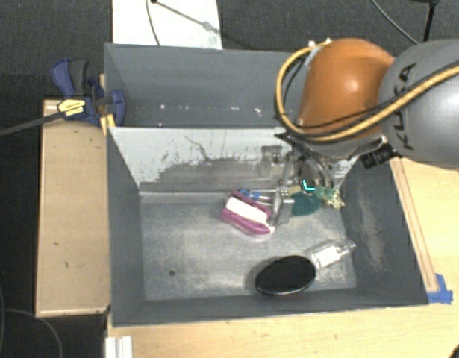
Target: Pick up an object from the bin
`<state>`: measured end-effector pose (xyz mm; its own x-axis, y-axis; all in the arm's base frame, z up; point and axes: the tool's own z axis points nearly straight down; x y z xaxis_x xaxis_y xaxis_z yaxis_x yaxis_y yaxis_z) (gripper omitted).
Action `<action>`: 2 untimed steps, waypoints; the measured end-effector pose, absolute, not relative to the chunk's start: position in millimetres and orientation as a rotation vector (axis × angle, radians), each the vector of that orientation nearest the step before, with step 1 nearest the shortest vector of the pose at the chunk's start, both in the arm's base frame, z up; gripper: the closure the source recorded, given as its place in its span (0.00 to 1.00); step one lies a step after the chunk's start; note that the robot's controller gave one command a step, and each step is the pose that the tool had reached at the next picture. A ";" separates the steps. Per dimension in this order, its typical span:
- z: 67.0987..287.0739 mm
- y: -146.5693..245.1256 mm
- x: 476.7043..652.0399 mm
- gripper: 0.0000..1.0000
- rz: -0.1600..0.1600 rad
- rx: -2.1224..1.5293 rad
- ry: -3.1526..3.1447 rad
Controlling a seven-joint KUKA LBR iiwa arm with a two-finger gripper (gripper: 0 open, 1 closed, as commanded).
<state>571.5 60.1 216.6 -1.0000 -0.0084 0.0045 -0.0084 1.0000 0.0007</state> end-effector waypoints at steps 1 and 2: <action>71.4 78.1 564.2 0.00 -0.002 0.151 -3.147; 79.8 79.0 569.4 1.00 -0.007 0.143 -3.163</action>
Offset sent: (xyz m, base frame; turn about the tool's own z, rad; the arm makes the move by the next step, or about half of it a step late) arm -0.0089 0.0178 -0.1437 -0.0897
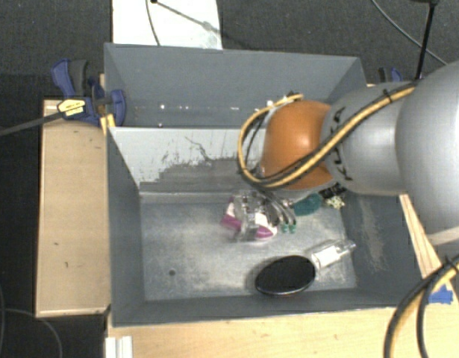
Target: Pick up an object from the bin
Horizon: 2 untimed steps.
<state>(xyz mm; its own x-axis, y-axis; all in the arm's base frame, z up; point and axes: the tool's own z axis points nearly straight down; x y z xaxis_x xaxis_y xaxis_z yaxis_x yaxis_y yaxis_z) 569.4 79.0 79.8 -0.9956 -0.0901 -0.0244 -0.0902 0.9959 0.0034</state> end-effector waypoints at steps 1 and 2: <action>75.0 62.1 591.4 1.00 0.012 -0.158 3.132; 76.1 55.3 583.0 1.00 0.011 -0.167 3.117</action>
Offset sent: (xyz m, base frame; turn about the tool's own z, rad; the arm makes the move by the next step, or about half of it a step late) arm 0.0190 -0.0208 -0.0098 -0.0103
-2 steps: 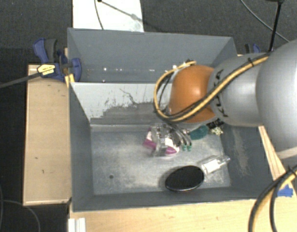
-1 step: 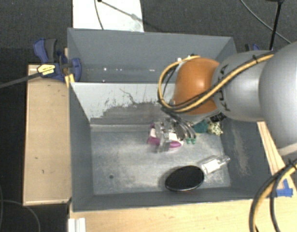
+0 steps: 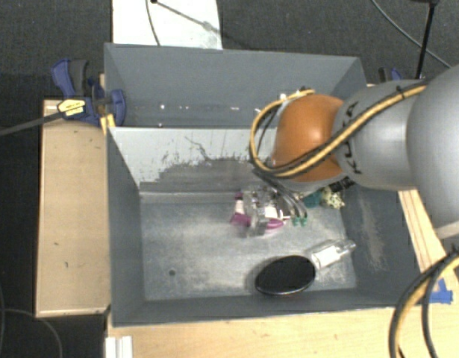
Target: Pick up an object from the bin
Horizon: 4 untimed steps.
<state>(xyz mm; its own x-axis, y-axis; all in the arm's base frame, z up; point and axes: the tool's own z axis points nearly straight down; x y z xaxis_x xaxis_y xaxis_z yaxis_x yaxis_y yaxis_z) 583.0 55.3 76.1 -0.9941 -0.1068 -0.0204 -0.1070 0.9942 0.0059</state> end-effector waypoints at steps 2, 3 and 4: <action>254.8 60.8 585.5 1.00 0.000 -0.181 3.127; 218.5 61.2 567.1 1.00 0.000 0.272 3.132; 178.2 83.5 539.0 1.00 0.000 0.339 3.129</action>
Offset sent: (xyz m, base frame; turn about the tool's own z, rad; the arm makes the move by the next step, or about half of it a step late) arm -0.0178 0.0191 0.1189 0.0154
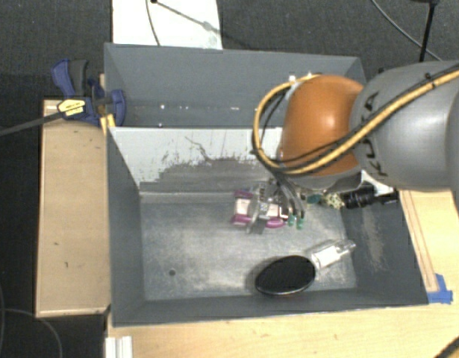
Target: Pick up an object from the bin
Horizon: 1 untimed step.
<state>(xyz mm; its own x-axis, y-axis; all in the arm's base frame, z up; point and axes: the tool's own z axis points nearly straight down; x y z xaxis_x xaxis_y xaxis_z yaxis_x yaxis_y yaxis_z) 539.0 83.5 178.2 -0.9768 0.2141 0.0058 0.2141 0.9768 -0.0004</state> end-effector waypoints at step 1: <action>275.4 94.3 556.5 1.00 -0.005 -0.309 -3.137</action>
Offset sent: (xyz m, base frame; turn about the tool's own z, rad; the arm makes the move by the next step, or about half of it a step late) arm 0.0153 0.0101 0.0922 -0.0145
